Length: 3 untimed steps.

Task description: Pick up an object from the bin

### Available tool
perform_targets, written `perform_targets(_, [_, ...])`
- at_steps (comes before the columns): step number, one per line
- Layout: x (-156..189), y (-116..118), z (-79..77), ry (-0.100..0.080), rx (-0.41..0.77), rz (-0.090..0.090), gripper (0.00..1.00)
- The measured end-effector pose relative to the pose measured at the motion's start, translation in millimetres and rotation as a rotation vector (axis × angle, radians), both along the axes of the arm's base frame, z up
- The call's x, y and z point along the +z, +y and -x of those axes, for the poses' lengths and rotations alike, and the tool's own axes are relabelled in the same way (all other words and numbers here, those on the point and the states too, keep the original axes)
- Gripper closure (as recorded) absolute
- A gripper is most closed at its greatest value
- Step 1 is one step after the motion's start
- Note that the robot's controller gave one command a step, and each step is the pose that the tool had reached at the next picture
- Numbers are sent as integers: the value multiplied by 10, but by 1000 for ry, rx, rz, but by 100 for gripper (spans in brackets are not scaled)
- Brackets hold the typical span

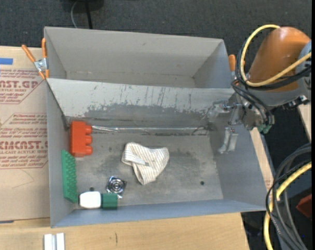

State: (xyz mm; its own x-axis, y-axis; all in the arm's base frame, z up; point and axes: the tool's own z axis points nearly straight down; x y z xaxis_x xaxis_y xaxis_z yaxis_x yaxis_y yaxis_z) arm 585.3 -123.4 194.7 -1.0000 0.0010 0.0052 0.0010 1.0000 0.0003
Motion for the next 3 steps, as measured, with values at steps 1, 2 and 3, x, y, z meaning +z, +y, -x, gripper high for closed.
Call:
perform_targets(1, [50,5,-14,-7,1,1,0])
perform_targets(2, [-328,315,25,-12,49,4,0])
perform_targets(3, [-781,761,-16,-8,-17,0,0])
